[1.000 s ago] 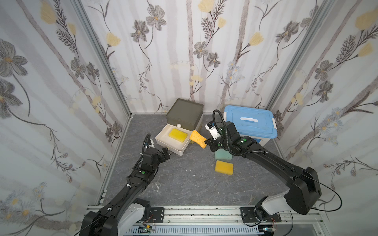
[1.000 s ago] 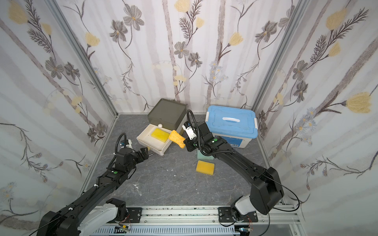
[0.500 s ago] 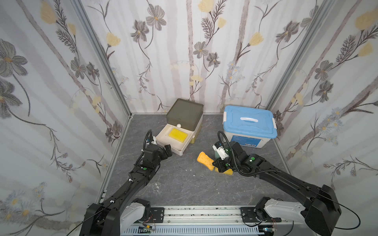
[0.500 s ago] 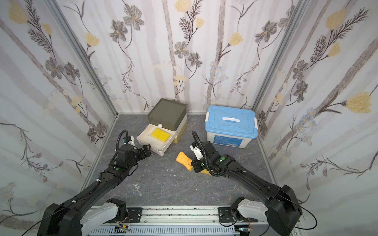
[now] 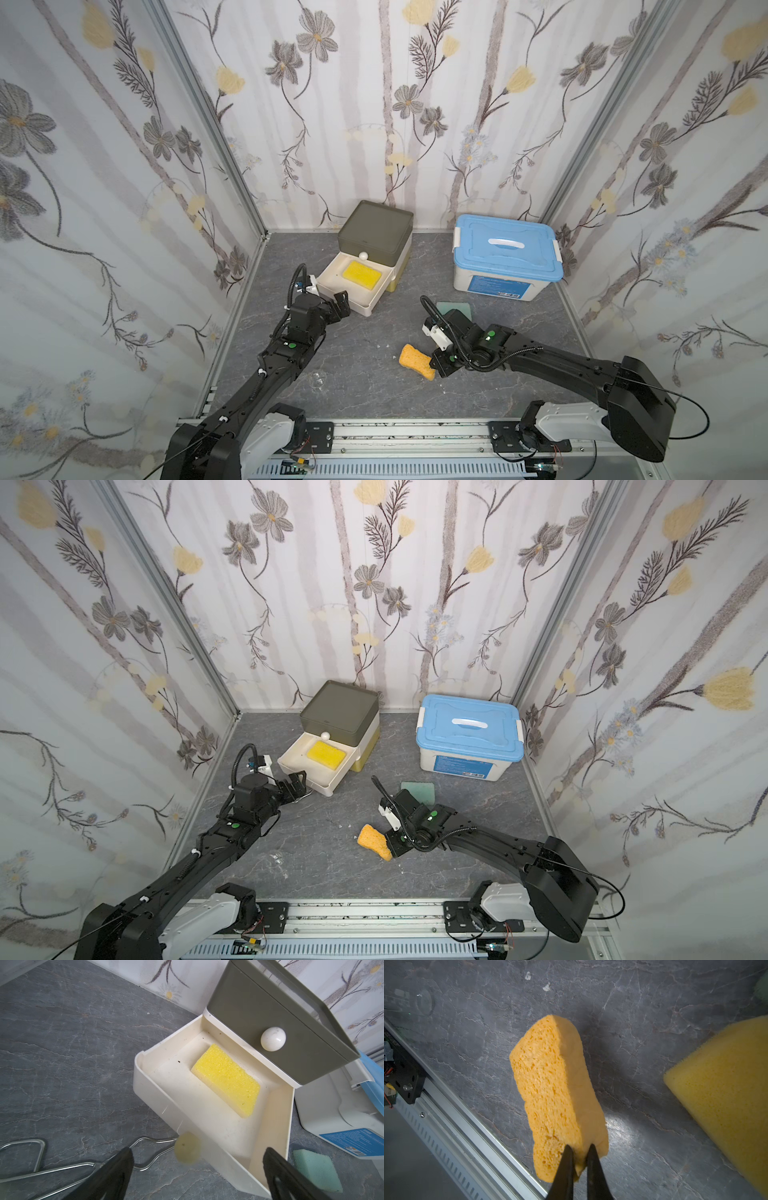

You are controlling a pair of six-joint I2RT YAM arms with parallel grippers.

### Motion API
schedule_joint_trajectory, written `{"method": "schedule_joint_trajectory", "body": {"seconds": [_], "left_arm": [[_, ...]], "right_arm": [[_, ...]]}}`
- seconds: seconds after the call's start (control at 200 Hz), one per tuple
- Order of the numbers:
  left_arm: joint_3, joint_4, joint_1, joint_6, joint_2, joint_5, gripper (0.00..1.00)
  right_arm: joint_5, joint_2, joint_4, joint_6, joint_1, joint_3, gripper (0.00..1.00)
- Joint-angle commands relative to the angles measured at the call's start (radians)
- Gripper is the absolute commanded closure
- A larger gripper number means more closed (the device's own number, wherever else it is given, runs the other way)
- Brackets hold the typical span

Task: Take the sponge out of the drawer
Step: Place the sponge at the center of the board.

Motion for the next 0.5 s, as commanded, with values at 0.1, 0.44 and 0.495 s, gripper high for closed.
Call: {"method": "schedule_joint_trajectory", "body": {"seconds": [0.1, 0.44, 0.495], "left_arm": [[-0.001, 0.003, 0.001, 0.014, 0.008, -0.013, 0.0], [0.0, 0.003, 0.0, 0.02, 0.015, -0.014, 0.0], [-0.001, 0.004, 0.0, 0.02, 0.018, -0.011, 0.0]], "right_arm": [[0.024, 0.05, 0.031, 0.03, 0.028, -0.036, 1.0], [0.085, 0.098, 0.068, 0.068, 0.029, -0.015, 0.53], [0.094, 0.083, 0.071, 0.076, 0.029, -0.016, 0.51]]}}
